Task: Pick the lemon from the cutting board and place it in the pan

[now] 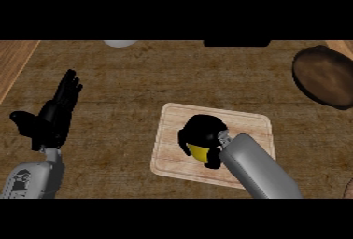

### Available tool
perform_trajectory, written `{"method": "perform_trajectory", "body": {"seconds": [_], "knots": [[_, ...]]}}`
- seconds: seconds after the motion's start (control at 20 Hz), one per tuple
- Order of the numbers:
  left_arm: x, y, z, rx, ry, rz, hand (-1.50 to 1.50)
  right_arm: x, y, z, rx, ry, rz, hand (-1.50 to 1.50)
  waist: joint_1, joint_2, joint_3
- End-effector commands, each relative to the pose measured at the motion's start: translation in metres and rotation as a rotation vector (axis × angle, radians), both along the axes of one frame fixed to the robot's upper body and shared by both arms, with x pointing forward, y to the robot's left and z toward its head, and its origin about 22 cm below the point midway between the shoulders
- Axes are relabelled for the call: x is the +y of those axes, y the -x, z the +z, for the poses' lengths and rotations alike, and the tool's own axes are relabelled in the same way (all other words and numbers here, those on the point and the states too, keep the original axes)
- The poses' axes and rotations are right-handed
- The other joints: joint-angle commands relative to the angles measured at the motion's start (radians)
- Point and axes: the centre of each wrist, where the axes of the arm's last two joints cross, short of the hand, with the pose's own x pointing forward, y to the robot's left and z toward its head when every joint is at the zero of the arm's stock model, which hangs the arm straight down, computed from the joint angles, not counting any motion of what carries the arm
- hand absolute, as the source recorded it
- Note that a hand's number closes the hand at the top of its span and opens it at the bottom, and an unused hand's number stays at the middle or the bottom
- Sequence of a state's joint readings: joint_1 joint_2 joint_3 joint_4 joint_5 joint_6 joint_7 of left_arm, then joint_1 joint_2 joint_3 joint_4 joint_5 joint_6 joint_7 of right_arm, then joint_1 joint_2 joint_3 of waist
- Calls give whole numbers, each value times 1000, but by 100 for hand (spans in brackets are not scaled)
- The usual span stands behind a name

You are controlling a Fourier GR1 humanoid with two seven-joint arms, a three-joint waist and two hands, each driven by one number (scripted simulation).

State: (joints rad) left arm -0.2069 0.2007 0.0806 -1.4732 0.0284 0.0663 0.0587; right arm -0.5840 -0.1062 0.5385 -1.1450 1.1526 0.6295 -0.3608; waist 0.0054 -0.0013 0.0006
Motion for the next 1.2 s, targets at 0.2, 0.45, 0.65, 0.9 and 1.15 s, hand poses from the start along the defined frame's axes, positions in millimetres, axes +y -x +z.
{"method": "perform_trajectory", "body": {"seconds": [0.2, 0.45, 0.65, 0.9, 1.15], "knots": [[-11, -7, 13, 5, 19, 15, 0, -1, -10, -6, -9, -26, 41, 150, 0, 2, -1], [3, 2, 10, -1, -4, 47, 0, -63, 15, -25, -58, -74, -325, 150, -38, -6, 0], [15, 13, 4, 13, -8, 65, 0, -134, 28, -30, -136, -82, -666, 150, -69, -15, -1], [19, 7, 9, 5, -24, 73, 0, -144, 43, 34, -477, -352, -744, 150, -64, -14, -1], [10, 3, 7, 4, 4, 24, 0, -177, 63, 85, -565, -528, -847, 150, -34, -5, -1]]}}
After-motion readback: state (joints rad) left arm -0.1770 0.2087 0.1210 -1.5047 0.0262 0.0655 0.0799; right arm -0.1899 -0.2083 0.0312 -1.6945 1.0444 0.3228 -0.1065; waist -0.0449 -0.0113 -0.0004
